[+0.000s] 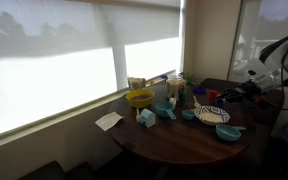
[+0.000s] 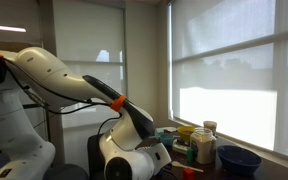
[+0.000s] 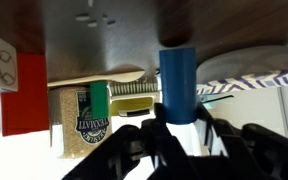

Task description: Pick up the green cylinder and make it stand vertically near the sugar jar, pick up the blue cylinder and make it stand vertically on the table

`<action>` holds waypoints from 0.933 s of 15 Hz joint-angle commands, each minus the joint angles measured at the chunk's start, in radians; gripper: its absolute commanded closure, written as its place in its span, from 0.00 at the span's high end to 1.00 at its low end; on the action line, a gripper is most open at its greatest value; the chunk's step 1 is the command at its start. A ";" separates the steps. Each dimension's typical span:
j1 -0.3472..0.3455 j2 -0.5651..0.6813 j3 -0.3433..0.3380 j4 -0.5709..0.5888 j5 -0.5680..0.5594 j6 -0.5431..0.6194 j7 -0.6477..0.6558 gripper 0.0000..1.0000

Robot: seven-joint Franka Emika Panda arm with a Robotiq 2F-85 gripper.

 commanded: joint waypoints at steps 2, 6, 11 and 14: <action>-0.046 0.034 0.020 -0.005 0.040 -0.051 -0.043 0.08; -0.058 0.019 0.028 0.000 0.008 -0.054 -0.013 0.33; -0.056 0.041 0.013 0.005 0.015 -0.111 -0.037 0.08; -0.067 0.068 0.002 0.005 0.020 -0.181 -0.052 0.08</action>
